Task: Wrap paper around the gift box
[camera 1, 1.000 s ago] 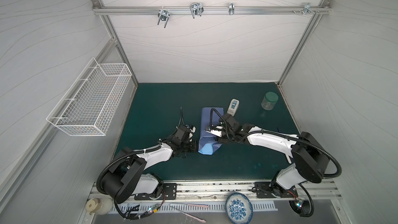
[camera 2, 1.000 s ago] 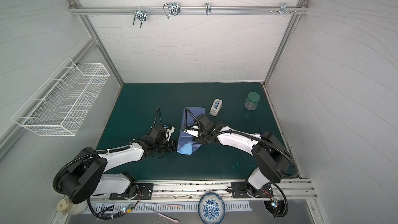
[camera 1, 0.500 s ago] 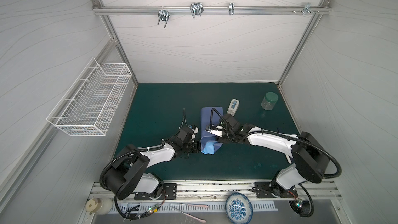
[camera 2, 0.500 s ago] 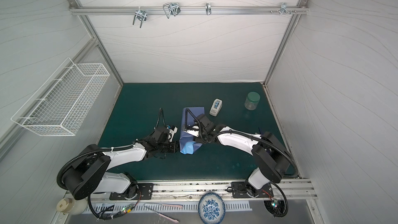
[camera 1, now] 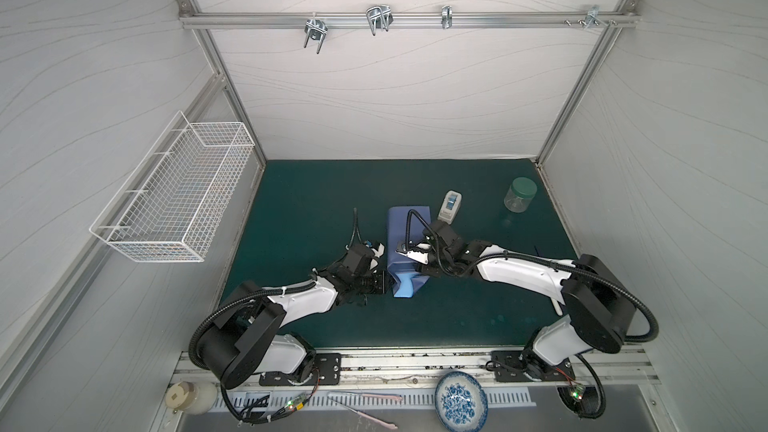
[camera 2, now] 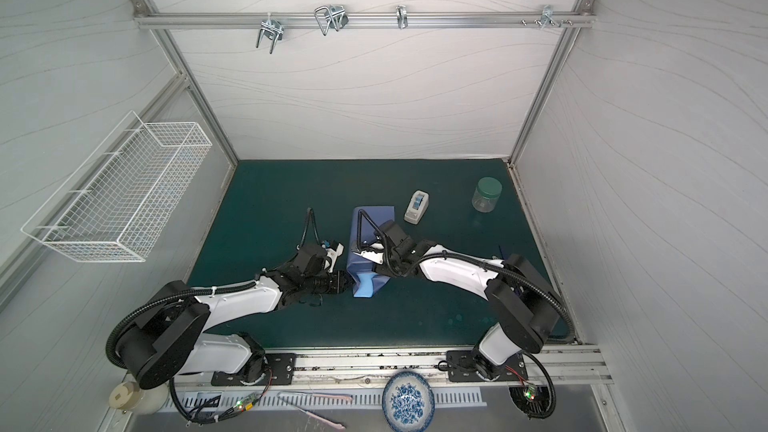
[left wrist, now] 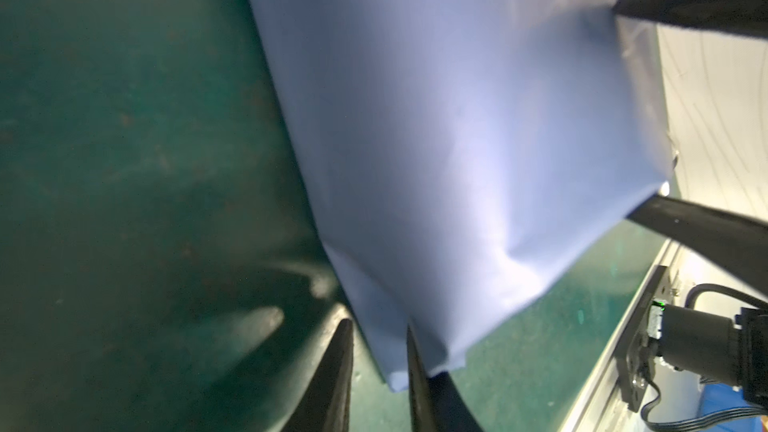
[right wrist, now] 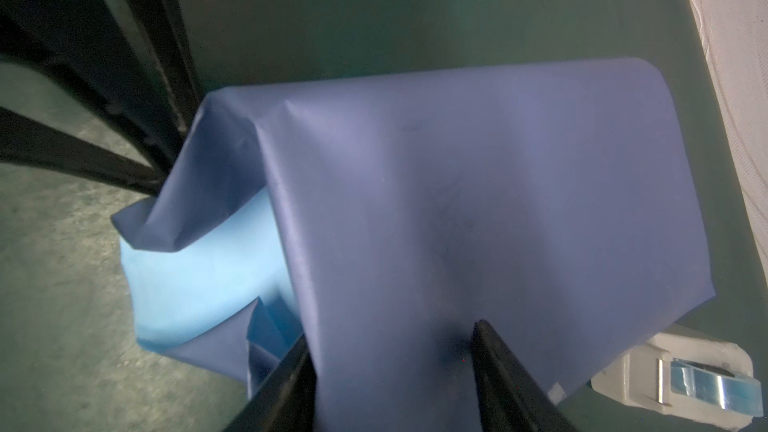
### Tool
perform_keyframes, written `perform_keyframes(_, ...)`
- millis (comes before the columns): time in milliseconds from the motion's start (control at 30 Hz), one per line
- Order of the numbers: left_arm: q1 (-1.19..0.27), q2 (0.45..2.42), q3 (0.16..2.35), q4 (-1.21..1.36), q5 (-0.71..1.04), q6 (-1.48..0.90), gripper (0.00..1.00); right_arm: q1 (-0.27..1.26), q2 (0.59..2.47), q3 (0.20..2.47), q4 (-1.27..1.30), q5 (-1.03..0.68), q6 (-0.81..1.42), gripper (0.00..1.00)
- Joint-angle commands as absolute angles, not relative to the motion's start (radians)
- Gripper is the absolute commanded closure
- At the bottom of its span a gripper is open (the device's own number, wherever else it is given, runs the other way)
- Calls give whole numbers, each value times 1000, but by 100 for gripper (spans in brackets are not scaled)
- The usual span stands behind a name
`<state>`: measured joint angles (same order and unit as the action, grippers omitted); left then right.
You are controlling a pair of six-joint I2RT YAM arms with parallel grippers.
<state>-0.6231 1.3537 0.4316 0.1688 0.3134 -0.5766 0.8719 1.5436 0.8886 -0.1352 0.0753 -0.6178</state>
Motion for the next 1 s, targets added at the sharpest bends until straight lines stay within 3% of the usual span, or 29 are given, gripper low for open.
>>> perform_keyframes(0, -635, 1371, 472, 234, 320, -600, 74, 875, 1563, 865, -163, 73, -612, 43)
perform_keyframes(367, -650, 1406, 454, 314, 279, -613, 76, 874, 1559, 859, -157, 72, -604, 43)
perform_keyframes(967, -712, 1466, 418, 487, 164, -705, 89, 874, 1564, 854, -153, 70, -598, 44)
